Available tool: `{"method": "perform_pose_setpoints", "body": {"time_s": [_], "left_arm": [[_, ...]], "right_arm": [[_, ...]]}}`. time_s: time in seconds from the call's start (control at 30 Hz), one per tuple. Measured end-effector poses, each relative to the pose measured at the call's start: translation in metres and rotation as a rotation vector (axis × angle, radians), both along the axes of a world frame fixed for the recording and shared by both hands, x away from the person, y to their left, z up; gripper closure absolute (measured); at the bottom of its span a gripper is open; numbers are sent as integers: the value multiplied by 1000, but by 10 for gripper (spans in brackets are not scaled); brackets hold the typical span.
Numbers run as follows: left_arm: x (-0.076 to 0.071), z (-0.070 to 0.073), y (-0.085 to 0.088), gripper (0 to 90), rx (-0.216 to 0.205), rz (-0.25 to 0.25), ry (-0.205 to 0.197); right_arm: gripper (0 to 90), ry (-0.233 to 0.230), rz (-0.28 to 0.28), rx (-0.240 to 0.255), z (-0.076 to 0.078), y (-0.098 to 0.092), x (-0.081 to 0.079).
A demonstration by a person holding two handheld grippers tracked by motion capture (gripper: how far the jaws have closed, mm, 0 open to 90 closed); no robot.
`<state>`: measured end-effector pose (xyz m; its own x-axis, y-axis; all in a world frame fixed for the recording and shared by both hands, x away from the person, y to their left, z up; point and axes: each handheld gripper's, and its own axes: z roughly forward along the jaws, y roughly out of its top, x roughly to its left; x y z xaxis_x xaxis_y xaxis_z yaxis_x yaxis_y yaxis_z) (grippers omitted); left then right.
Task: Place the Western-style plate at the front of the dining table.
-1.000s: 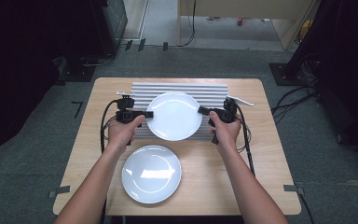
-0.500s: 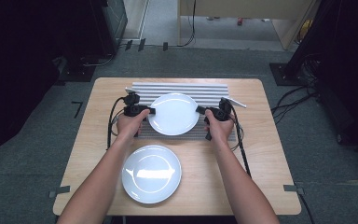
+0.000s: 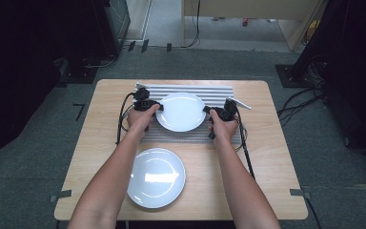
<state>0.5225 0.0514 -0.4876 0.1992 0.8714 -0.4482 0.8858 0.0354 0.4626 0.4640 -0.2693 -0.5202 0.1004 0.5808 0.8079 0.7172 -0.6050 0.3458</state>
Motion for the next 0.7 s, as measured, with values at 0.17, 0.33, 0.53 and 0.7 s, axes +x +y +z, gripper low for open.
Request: {"method": "perform_pose_setpoints", "body": {"time_s": [0.17,0.33,0.53,0.7], "left_arm": [[2,0,-1,716,2,24,-20],[4,-4,-9,707,42,33,-21],[3,-7,-12,686,66,35,-48],[2,-7,-17,589,79,18,-76]], "right_arm": [[874,2,-14,16,-7,0,3],[869,8,-28,7,-13,0,5],[865,-18,-40,-36,-12,3,4],[857,-29,-47,-59,-15,6,5]]}}
